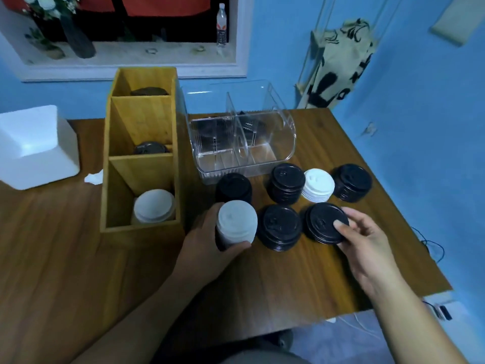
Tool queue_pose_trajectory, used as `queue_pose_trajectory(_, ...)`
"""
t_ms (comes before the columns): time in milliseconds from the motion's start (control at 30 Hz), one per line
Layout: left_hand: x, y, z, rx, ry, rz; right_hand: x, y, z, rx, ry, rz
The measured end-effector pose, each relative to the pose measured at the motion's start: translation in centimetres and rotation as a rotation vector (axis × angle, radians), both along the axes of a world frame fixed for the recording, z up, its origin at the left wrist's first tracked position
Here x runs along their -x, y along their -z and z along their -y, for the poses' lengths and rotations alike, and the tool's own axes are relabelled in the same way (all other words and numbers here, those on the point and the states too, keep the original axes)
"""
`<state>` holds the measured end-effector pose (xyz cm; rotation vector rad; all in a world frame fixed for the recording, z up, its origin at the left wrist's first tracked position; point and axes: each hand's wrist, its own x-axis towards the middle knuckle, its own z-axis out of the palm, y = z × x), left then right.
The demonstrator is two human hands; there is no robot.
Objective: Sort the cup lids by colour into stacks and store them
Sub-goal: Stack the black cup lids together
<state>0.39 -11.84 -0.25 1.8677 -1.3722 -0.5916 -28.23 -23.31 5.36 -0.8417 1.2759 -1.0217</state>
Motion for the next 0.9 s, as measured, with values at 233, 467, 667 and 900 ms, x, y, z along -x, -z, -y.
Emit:
queue_pose_trajectory(233, 0.4, -0.3, -0.1, 0.021, -0.011, 0.032, 2.7, 1.3, -1.8, 0.28, -0.228, -0.936)
queue_pose_trajectory(467, 0.7, -0.6, -0.3, 0.054, -0.011, 0.032, 4.4, 0.8, -1.3, 0.454, -0.543, -1.064)
queue_pose_trajectory(667, 1.0, -0.8, -0.3, 0.04, -0.024, 0.044, 3.4, 1.3, -0.6, 0.583, -0.707, -1.057)
queue_pose_trajectory(900, 0.7, -0.5, -0.2, 0.067, -0.014, 0.04, -3.9, -1.1, -1.6, 0.756, -0.446, -1.02)
